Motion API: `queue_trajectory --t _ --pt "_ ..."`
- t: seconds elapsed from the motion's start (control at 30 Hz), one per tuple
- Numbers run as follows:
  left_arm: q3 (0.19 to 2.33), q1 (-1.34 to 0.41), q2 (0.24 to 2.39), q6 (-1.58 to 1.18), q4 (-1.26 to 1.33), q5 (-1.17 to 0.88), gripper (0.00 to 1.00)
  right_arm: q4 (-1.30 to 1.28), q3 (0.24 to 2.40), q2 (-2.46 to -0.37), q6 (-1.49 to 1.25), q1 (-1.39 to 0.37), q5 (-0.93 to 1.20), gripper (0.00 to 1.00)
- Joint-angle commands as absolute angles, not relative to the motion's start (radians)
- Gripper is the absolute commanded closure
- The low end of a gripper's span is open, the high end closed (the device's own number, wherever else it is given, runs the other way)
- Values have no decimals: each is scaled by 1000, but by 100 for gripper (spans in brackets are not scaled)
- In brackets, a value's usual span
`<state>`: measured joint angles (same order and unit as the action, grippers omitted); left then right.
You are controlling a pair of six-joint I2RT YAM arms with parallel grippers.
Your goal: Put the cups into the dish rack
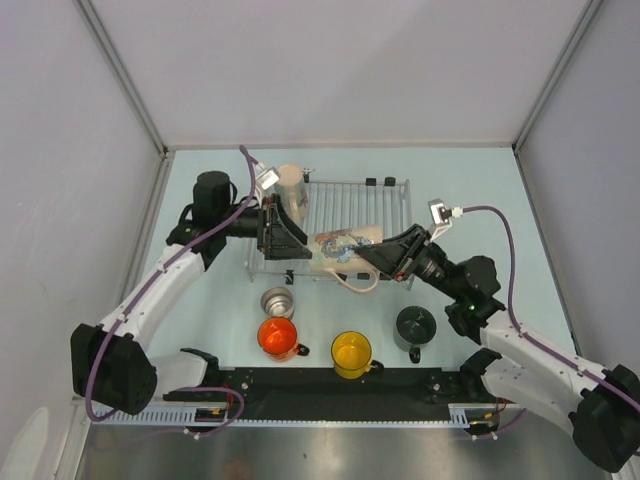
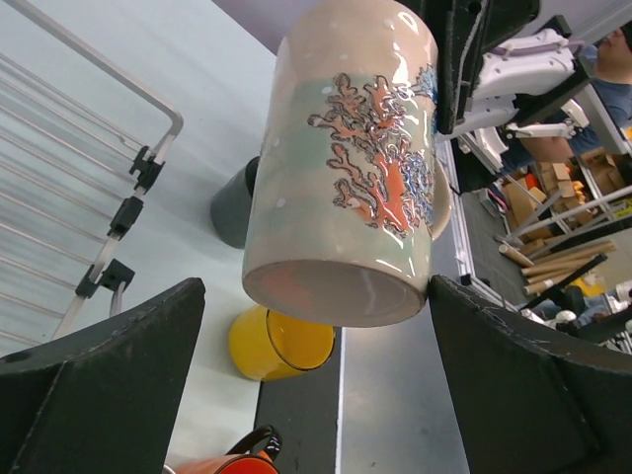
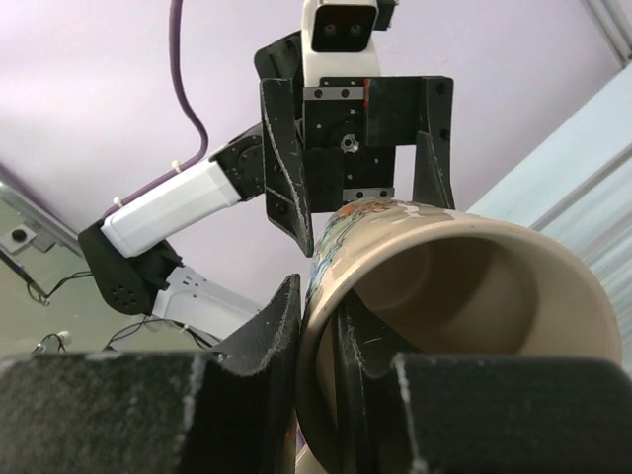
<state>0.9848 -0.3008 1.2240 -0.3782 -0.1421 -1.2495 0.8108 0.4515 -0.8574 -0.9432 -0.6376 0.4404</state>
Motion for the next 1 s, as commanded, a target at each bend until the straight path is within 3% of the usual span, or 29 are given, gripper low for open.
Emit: queue_trajectory --t 0.0,0.23,0.67,0.73,0.77,0.83,0.87,0.93,0.97 --pt "963 -311 1207 -403 -94 -1312 0 1287 460 -894 -1038 -637 423 100" --pt "934 -350 1201 -436 -71 -1307 0 1577 475 -1100 -1132 -640 420 100" --pt "893 -362 1157 -532 44 -1310 2 1585 509 -1147 -945 -690 384 100" --pt "891 -371 1157 -543 61 -1309 12 1591 515 -1166 -930 -709 370 100" --pt "891 -373 1160 -551 70 -1315 25 1592 515 -1183 -924 -716 365 100" --pt "896 -376 1164 -571 100 -1321 40 1594 511 -1198 -890 -736 348 100" --pt "900 -376 1167 -577 106 -1324 53 1592 508 -1210 -876 -758 341 100" --pt "922 -377 1167 -581 109 -1327 66 1592 506 -1229 -858 -776 330 100" --pt "934 -377 1167 -583 109 -1330 80 1594 508 -1251 -856 -787 333 100"
